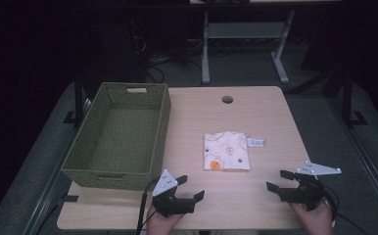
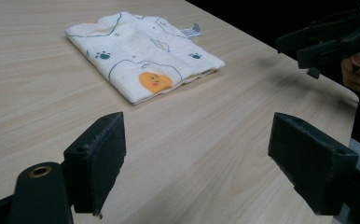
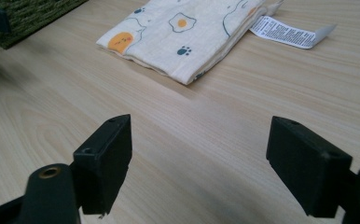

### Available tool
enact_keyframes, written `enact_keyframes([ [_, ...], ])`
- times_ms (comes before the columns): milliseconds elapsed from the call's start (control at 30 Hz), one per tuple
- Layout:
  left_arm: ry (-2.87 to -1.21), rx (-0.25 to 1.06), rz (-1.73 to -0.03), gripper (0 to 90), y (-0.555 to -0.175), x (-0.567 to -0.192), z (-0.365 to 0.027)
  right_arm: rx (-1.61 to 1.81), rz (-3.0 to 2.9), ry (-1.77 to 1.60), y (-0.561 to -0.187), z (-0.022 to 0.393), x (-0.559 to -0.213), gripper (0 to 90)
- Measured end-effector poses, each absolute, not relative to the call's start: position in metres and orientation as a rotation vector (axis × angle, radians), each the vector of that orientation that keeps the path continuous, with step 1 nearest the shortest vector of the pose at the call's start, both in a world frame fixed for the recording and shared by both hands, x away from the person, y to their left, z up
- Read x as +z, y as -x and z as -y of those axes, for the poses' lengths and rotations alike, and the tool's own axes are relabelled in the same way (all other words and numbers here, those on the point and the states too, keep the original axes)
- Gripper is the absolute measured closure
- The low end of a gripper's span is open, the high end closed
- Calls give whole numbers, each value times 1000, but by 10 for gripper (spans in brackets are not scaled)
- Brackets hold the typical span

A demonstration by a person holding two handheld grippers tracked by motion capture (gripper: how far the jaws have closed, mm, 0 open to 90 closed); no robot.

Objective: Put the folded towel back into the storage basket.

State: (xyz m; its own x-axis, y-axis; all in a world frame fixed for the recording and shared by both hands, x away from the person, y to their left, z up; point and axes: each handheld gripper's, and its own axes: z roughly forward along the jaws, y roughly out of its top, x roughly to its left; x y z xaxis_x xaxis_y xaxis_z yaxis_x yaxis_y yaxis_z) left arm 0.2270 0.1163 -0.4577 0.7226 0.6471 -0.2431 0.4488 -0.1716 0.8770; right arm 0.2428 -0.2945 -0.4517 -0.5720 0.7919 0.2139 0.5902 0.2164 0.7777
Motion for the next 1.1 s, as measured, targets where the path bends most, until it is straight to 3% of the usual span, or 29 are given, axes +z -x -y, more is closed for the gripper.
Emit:
enact_keyframes([
  [433,-1807,201,-894,199,-242,-449,-105,1369,-2266,-1367,-261,288,-447,194],
  [1100,-1843,125,-1048,326,-316,-442,-66,1340,-2366,-1367,-342,256,-420,227],
])
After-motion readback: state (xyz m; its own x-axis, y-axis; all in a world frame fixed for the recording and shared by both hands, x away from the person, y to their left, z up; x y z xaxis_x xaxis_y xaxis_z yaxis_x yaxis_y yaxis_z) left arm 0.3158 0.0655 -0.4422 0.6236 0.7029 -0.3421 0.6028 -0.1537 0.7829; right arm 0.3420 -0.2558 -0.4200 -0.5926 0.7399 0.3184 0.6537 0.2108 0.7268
